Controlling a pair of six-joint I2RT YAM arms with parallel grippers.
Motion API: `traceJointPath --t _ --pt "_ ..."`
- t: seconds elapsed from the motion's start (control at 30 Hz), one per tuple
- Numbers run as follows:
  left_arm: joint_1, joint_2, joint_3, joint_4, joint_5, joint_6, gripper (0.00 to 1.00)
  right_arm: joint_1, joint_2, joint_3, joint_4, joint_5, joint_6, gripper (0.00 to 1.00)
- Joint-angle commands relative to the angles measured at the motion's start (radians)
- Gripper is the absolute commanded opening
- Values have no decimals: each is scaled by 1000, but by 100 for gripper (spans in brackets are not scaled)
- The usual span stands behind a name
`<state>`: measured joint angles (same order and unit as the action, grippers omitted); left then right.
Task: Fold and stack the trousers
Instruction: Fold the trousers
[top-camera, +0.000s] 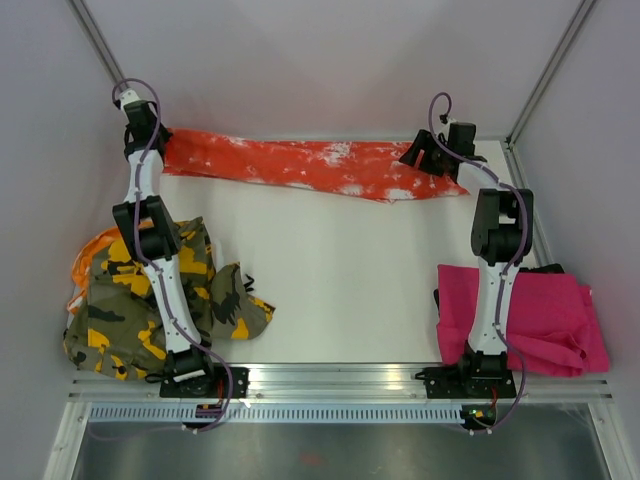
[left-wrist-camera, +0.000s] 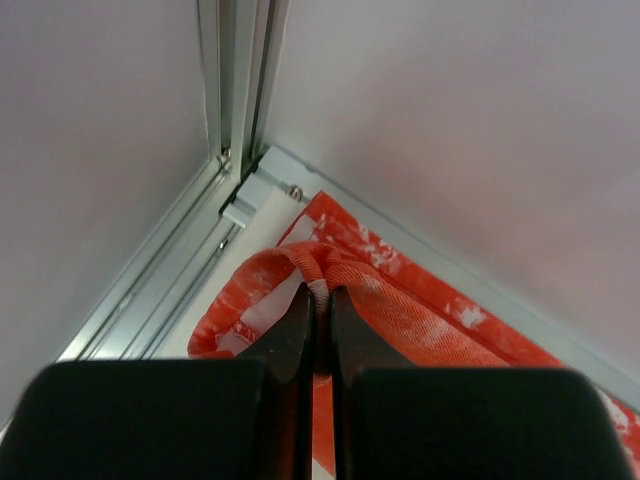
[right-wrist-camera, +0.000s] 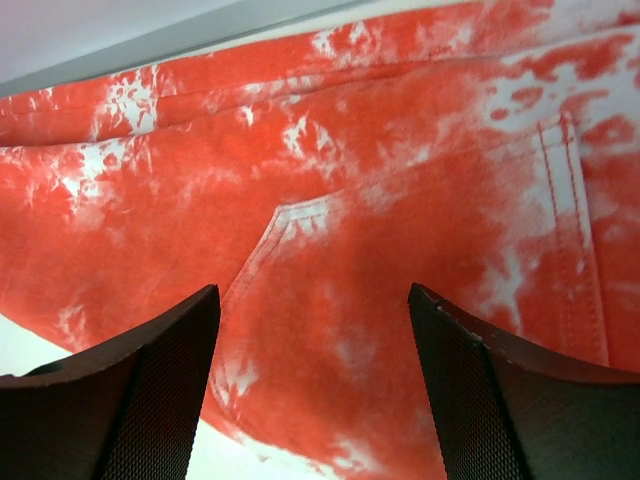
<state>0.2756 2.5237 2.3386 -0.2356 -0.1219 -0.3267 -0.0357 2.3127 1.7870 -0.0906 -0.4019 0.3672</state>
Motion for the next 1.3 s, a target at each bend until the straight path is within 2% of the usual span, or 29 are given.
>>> traceJointPath --t 0.0,0.17,0.23,0.27,0.3,0.37,0.47,0.57,0.63,0.67,0.77,0.83,0.9,0.97,1.0,1.03,1.07,1.13,1.27 --pt "14 50 100 144 -19 -47 2 25 43 86 9 20 -46 82" --pt "14 104 94 116 -64 -80 8 62 76 155 11 58 -111 82" --pt "14 122 105 119 -58 -74 18 71 88 195 9 90 -122 82" --pt "14 136 119 119 -58 -74 52 72 96 206 6 125 -119 83" --pt "14 138 122 113 -59 -74 70 76 100 227 -15 159 -111 83" --pt "14 117 120 98 -59 -77 84 76 93 239 -40 234 -103 83" --pt "5 58 81 53 -48 -51 88 76 67 236 -90 258 -106 81" --pt "-48 -81 -13 21 -51 44 90 82 28 194 -150 279 -109 76" --pt "-117 -199 -57 -17 -80 132 90 91 -10 152 -167 328 -126 65" --pt "-146 -236 -103 -33 -94 156 90 92 -19 106 -167 348 -131 55" --pt "-315 -362 -214 -82 -153 224 87 92 -36 56 -199 425 -129 33" --pt "-366 -422 -302 -102 -153 212 82 92 -41 29 -201 475 -123 25" --pt "-406 -442 -361 -105 -111 151 77 89 -35 8 -201 520 -108 11" --pt "-412 -431 -423 -114 -88 98 60 85 -15 11 -201 540 -100 0" --pt "-412 -421 -435 -117 -84 68 53 80 -6 15 -201 552 -96 0" --pt "-411 -387 -447 -119 -93 57 30 77 8 15 -201 567 -82 0" --pt "-411 -367 -446 -126 -108 52 18 74 14 18 -201 566 -76 0" --pt "-408 -327 -426 -133 -151 32 3 59 19 15 -201 560 -62 0" --pt "-380 -235 -375 -136 -157 -35 2 45 13 -15 -198 545 -39 0"
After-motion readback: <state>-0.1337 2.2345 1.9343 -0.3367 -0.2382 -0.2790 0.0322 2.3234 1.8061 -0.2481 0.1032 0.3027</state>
